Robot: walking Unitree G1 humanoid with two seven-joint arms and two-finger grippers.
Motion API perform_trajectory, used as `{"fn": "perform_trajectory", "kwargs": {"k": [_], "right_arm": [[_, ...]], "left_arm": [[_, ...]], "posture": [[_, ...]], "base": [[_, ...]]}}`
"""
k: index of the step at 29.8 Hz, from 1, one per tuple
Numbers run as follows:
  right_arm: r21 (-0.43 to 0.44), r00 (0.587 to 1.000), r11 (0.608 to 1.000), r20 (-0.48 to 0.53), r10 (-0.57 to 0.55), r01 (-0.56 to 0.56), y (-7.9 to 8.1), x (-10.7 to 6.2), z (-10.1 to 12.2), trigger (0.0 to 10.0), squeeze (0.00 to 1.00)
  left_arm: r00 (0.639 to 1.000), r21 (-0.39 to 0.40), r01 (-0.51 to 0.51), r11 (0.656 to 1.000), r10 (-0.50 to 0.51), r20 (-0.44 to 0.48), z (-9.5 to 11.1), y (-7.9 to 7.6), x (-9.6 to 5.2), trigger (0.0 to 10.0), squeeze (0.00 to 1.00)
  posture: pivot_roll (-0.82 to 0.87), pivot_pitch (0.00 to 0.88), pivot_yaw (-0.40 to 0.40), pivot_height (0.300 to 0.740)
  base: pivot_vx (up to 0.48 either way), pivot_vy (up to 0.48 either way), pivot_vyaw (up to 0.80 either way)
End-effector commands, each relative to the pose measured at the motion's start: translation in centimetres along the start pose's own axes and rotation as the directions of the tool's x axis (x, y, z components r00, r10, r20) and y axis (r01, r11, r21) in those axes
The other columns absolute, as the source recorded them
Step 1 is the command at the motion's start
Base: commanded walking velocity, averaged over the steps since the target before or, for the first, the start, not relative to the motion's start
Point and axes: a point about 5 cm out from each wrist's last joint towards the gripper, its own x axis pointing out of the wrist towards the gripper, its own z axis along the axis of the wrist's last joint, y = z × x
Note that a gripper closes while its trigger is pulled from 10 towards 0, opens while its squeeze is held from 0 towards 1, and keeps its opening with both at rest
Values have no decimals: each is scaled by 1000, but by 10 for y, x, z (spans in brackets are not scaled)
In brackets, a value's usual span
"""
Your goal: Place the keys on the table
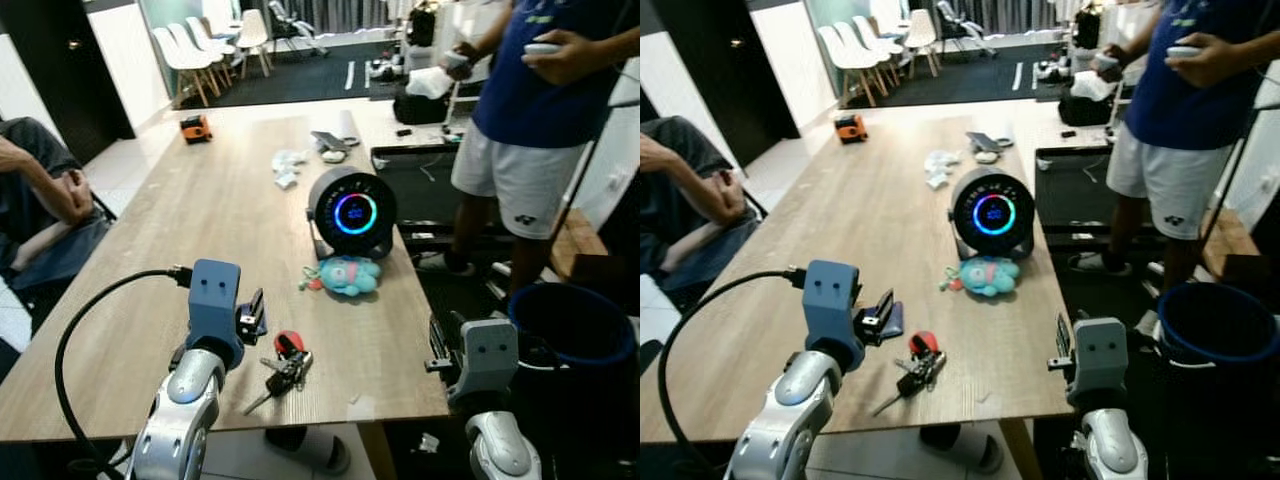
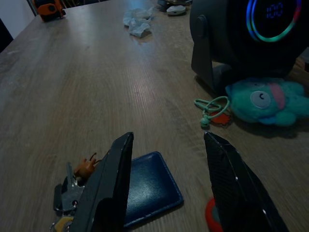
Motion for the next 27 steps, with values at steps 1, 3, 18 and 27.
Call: {"fn": "perform_trajectory", "kwargs": {"k": [1, 3, 18, 27], "right_arm": [[5, 1000, 1000, -29, 9, -9, 3, -2, -6, 10000, 0], [6, 1000, 1000, -29, 9, -9, 3, -2, -6, 10000, 0], [6, 1000, 1000, -28, 11, -11, 3, -2, -5, 10000, 0], [6, 1000, 1000, -26, 16, -15, 4, -1, -5, 10000, 0]], "left_arm": [[1000, 20, -16, 1000, 17, -17, -4, 4, -1, 10000, 0], [1000, 19, -17, 1000, 18, -17, -4, 4, -1, 10000, 0], [999, 17, -20, 1000, 21, -28, -6, 3, -1, 10000, 0], [999, 21, -20, 1000, 21, -31, -6, 2, -1, 10000, 0]], "posture": [[23, 136, 124, 740], [23, 136, 124, 740], [23, 136, 122, 740], [23, 134, 121, 740]], "base": [[0, -454, 0], [0, -454, 0], [0, -253, 0], [0, 0, 0]]}}
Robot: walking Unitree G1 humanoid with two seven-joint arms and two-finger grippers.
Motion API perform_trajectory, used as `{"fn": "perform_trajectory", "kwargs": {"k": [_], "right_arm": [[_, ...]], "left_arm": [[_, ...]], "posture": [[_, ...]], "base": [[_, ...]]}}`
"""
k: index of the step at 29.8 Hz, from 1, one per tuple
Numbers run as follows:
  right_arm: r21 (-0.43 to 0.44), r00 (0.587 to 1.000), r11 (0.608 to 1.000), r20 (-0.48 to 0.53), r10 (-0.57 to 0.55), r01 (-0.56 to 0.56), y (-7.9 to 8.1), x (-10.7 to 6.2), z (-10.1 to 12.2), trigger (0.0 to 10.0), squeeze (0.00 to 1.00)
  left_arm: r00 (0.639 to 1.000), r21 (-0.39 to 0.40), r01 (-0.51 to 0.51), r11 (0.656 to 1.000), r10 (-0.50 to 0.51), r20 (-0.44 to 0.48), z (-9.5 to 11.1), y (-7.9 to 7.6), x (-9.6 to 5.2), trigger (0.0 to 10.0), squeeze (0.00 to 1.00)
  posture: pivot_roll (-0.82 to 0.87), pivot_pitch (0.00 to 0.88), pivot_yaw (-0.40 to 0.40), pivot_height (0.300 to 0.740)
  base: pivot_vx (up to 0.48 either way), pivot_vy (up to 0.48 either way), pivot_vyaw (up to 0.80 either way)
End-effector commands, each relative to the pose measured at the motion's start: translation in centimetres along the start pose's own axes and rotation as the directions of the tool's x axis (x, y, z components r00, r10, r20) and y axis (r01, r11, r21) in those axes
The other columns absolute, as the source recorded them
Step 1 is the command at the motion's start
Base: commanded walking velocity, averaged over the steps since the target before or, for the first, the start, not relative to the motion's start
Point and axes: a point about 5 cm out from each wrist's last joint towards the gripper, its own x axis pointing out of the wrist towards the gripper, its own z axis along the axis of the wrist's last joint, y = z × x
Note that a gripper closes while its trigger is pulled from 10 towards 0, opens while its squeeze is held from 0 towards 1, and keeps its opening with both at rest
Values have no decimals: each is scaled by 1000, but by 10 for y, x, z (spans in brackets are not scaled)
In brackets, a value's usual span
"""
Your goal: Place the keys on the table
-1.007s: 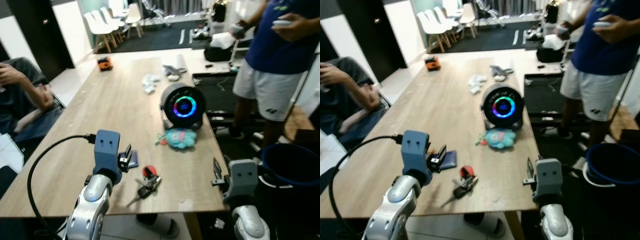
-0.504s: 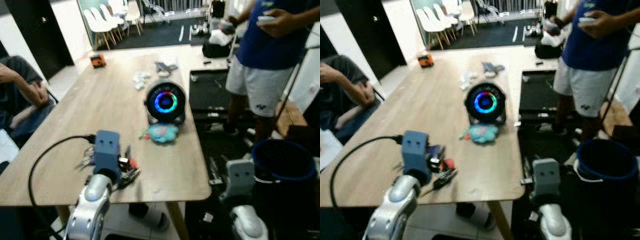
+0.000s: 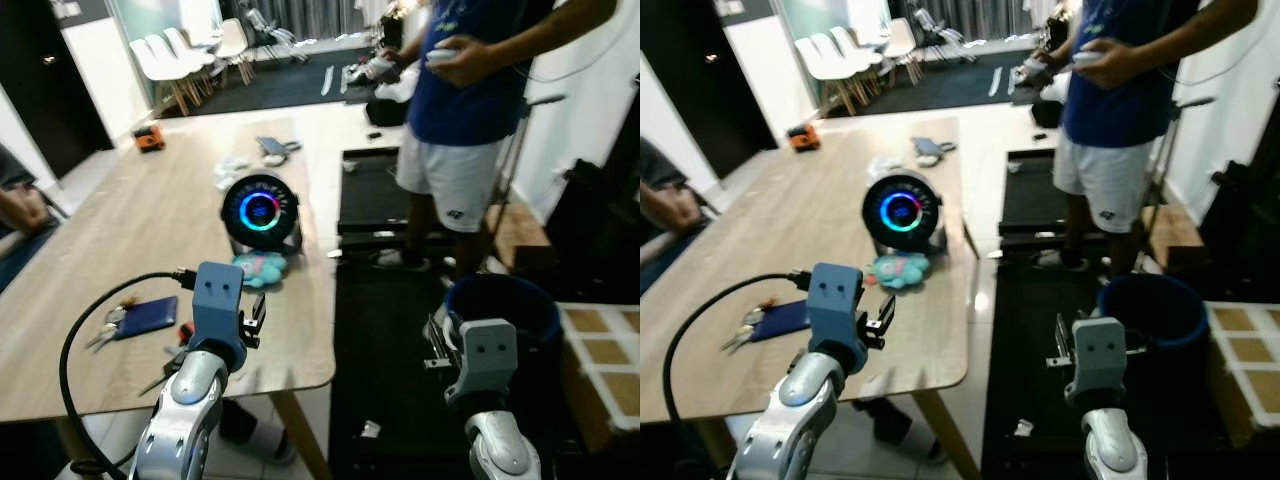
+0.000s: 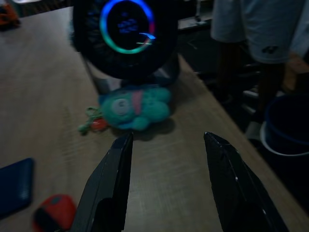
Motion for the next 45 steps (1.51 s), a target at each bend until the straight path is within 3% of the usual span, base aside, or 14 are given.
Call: {"fn": "perform_trajectory", "kwargs": {"k": [1, 22, 45], "right_arm": [[11, 1000, 1000, -22, 16, -16, 5, -1, -4, 10000, 0], [19, 999, 999, -22, 32, -32, 12, -2, -5, 10000, 0], [18, 999, 999, -24, 37, -37, 12, 0, -5, 10000, 0]], "left_arm": [[1000, 17, -27, 999, 27, -12, -3, 6, -2, 10000, 0], [999, 11, -31, 999, 31, -25, -7, 8, -5, 10000, 0], [999, 6, -37, 999, 37, -19, -5, 7, -6, 10000, 0]], "posture": [[23, 134, 121, 740], [32, 138, 119, 740], [35, 143, 112, 740]], "base": [[0, 0, 0], [0, 0, 0], [-328, 0, 0]]}}
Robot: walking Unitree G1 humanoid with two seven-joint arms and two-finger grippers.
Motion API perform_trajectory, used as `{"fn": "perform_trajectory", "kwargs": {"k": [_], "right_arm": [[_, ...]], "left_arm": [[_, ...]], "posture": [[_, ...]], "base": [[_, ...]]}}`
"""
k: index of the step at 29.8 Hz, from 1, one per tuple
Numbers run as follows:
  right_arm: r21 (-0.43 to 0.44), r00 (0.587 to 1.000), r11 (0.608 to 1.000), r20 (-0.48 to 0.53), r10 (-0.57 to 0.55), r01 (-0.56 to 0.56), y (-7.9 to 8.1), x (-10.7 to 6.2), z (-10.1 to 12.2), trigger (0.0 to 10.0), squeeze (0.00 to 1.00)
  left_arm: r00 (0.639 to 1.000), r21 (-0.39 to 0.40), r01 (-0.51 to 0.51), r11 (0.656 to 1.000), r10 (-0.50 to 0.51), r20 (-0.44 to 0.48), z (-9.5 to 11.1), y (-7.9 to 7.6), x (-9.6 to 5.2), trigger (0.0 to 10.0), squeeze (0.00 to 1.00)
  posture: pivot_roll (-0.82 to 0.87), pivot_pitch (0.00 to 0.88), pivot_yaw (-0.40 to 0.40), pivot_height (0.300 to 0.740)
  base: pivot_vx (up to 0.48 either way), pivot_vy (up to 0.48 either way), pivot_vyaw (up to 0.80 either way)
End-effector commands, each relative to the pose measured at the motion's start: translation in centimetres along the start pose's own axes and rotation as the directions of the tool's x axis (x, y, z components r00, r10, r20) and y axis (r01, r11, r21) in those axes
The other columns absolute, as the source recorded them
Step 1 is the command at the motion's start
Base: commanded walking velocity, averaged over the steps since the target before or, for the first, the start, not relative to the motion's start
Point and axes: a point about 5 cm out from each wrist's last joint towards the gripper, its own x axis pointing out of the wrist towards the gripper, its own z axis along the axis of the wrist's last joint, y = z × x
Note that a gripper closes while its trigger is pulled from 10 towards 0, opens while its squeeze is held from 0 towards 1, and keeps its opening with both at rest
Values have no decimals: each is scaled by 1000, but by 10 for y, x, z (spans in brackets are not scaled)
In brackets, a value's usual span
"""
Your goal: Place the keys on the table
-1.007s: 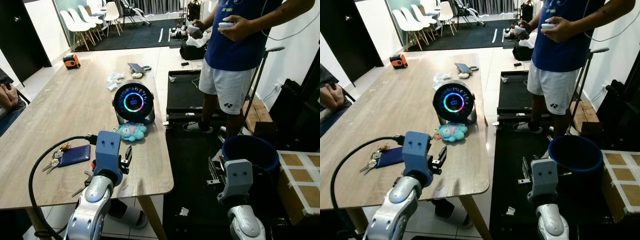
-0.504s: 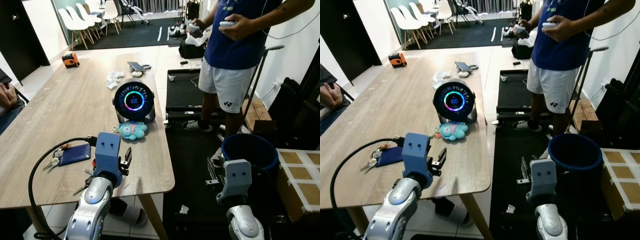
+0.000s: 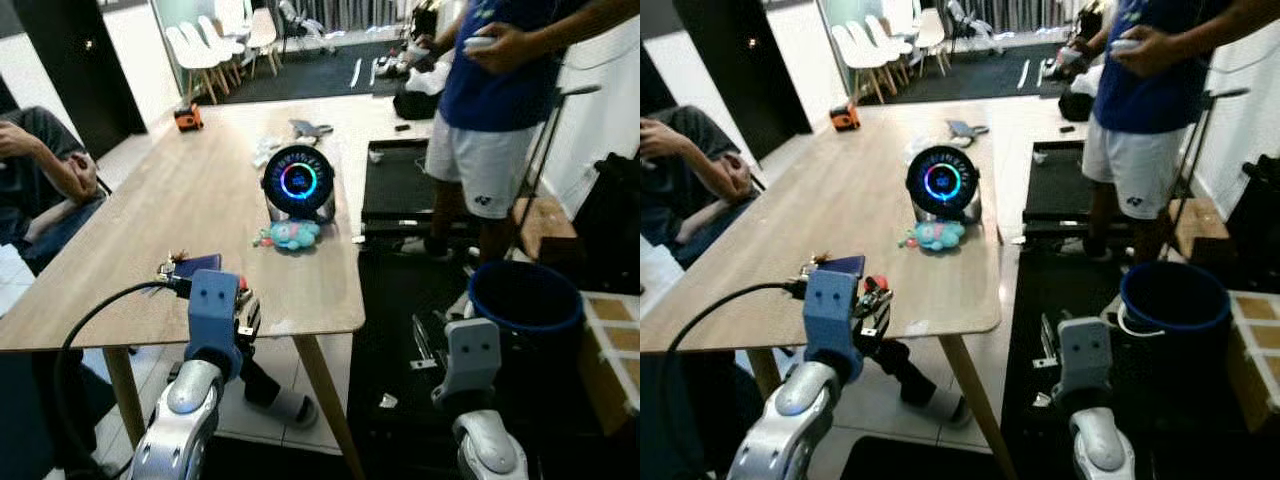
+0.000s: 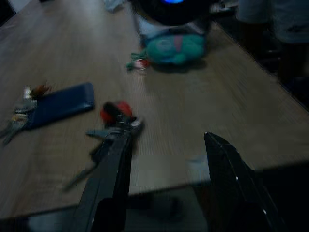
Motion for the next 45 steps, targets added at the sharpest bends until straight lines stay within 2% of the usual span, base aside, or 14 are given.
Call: {"fn": "perform_trajectory", "kwargs": {"k": [1, 45], "right_arm": [[7, 1000, 1000, -26, 12, -12, 4, -3, -5, 10000, 0], [-21, 1000, 999, -21, 24, -24, 6, 0, -4, 10000, 0]], "left_arm": [[1000, 13, -22, 1000, 22, -7, -1, 5, -2, 10000, 0], [1000, 11, -25, 1000, 25, -7, -2, 5, -2, 10000, 0]], "posture": [[35, 143, 112, 740], [34, 143, 108, 740]], "base": [[-330, 0, 0], [-308, 0, 0]]}}
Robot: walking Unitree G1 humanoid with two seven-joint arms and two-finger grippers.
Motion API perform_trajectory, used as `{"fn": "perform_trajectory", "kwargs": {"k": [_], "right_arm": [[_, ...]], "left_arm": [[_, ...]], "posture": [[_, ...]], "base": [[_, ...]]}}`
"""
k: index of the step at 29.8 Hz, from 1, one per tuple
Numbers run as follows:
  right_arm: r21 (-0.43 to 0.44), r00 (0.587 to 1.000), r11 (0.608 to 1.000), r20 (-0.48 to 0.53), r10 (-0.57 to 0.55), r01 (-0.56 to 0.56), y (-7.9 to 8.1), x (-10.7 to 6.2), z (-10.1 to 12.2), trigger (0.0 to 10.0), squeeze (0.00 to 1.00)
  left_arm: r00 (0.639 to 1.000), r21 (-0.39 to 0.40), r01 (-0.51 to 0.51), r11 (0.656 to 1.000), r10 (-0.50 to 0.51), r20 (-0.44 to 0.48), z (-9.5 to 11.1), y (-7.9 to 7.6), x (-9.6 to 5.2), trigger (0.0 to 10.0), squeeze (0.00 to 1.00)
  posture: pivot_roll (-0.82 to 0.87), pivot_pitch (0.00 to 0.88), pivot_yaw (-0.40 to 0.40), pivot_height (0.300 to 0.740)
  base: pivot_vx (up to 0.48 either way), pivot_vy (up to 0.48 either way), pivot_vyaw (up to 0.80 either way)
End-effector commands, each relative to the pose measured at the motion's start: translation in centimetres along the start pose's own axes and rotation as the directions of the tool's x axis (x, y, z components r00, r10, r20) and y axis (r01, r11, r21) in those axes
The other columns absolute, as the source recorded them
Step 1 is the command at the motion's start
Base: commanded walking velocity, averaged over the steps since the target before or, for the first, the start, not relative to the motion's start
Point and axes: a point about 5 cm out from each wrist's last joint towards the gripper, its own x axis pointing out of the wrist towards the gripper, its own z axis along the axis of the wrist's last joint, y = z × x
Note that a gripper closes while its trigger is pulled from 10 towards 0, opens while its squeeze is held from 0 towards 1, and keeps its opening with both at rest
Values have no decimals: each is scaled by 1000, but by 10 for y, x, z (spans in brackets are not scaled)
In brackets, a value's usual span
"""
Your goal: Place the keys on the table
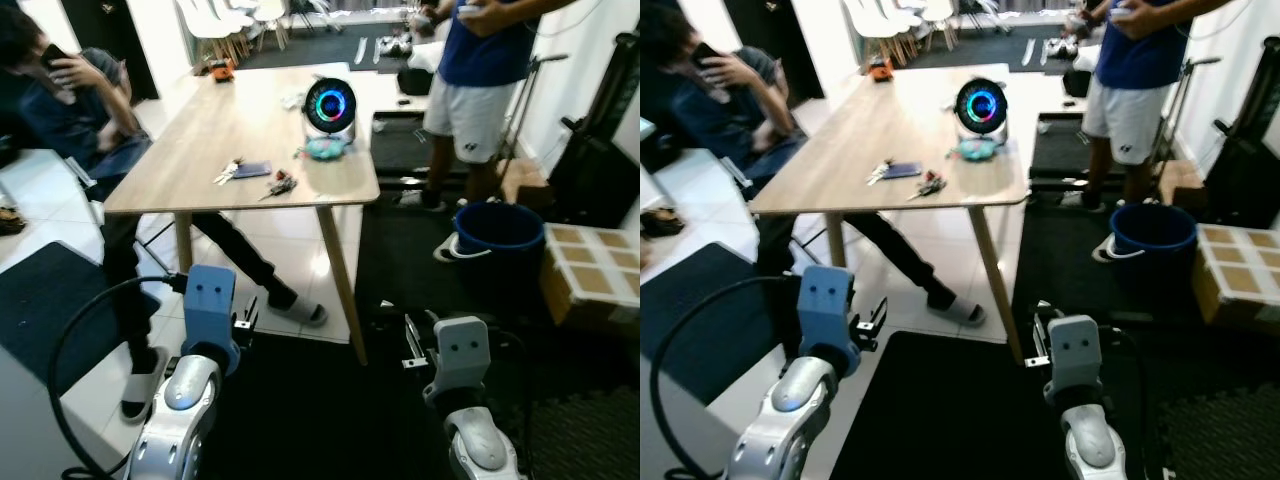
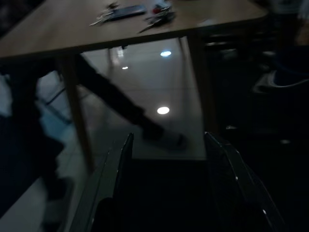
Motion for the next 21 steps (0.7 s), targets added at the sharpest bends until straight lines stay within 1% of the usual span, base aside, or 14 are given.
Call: {"fn": "perform_trajectory", "kwargs": {"k": [1, 21], "right_arm": [[0, 1000, 1000, -22, -4, 4, -1, -4, -5, 10000, 0], [-9, 1000, 1000, -25, 5, -5, 0, -3, -6, 10000, 0]], "left_arm": [[1000, 17, 2, 1000, -2, -5, -1, 0, 0, 10000, 0], [1000, 14, 6, 1000, -6, -6, -1, -2, 0, 10000, 0]], "posture": [[34, 143, 108, 740], [36, 139, 108, 740]], "base": [[-247, 0, 0], [0, 0, 0]]}}
